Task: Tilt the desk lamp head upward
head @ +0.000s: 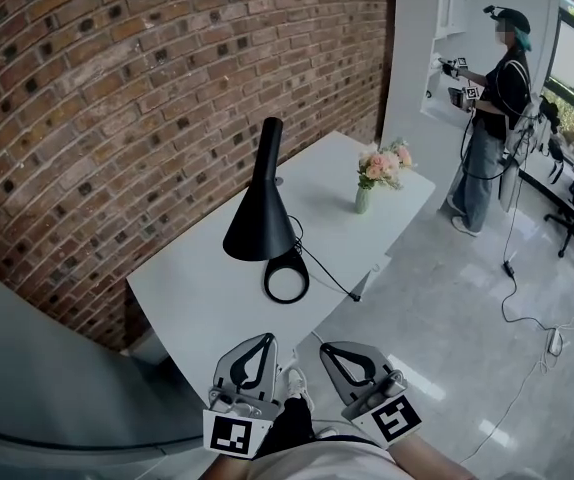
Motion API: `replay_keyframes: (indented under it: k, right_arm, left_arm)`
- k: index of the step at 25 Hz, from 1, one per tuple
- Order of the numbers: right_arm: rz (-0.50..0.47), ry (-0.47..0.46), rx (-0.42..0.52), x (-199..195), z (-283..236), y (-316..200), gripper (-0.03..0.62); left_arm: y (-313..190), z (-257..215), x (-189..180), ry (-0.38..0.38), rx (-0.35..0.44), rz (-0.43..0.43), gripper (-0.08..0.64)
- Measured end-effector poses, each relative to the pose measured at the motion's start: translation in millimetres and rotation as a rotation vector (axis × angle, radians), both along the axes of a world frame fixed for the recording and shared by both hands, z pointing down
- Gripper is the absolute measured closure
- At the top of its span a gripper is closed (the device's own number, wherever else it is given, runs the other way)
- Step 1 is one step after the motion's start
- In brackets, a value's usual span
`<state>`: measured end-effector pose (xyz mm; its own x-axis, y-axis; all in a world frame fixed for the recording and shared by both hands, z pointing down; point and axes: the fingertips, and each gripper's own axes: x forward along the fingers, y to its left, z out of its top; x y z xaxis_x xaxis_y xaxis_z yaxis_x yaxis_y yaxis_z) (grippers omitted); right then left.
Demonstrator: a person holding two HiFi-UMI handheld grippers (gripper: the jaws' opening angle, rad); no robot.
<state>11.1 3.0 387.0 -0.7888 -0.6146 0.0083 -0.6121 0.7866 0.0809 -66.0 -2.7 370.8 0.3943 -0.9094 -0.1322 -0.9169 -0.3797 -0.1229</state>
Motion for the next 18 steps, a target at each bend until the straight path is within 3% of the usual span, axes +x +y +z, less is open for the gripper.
replay_keyframes:
  k: [18]
  right_arm:
    - [0.032, 0.001, 0.013, 19.3, -4.4, 13.1, 0.575]
  left_arm:
    - [10.6, -5.8, 22.0, 0.002, 0.017, 0.042, 0.552]
